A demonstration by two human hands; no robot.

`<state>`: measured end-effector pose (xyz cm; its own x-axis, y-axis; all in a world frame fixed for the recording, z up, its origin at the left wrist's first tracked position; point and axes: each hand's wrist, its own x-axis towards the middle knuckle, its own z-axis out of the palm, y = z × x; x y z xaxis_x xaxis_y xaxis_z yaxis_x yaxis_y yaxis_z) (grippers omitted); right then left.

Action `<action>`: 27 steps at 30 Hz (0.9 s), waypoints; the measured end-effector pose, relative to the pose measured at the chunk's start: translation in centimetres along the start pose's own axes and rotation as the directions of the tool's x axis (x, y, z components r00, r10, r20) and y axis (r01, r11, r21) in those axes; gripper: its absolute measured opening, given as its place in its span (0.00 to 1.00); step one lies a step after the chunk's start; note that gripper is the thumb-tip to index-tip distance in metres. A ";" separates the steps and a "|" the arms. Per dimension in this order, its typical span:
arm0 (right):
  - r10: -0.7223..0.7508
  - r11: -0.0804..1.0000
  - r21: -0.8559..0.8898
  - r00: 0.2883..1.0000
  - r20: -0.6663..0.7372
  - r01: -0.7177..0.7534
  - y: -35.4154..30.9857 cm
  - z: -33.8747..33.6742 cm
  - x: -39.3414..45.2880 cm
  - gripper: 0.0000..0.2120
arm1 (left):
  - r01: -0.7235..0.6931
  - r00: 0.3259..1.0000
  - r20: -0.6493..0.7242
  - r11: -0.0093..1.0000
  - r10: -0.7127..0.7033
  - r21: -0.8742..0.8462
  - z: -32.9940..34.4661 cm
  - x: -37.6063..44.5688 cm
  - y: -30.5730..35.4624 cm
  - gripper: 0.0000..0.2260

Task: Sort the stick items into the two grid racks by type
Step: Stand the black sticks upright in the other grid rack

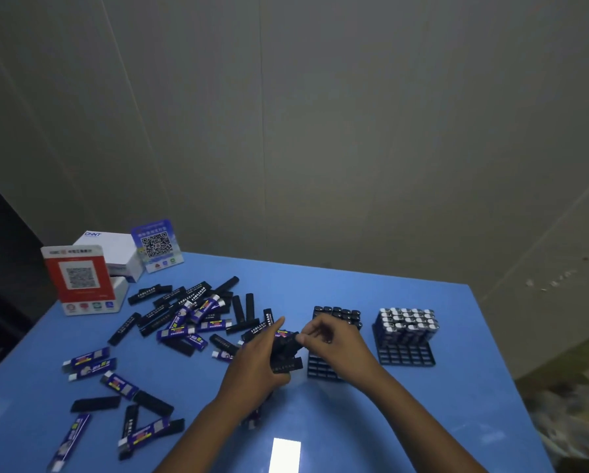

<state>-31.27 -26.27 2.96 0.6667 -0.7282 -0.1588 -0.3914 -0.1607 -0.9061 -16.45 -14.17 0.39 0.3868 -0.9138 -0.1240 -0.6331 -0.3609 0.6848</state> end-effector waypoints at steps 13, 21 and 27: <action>0.115 0.970 0.218 0.993 -0.022 -0.107 0.3 -1.7 0.5 0.06 | 0.011 1.000 0.026 1.000 -0.011 0.002 0.1 1.2 -0.5 0.41; 0.185 0.925 0.355 0.977 -0.109 -0.135 0.5 -2.9 1.8 0.04 | 0.021 1.000 0.019 1.000 -0.020 -0.022 -1.2 2.7 -2.0 0.41; 0.187 0.911 0.385 0.980 -0.069 -0.147 0.5 -2.4 2.9 0.11 | 0.023 1.000 -0.003 0.999 -0.023 -0.035 -2.3 4.2 -2.9 0.41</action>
<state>-31.07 -30.08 2.97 0.5362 -0.7897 -0.2980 -0.2100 0.2171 -0.9533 -11.47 -16.52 -0.50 0.4032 -0.9046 -0.1380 -0.6003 -0.3753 0.7063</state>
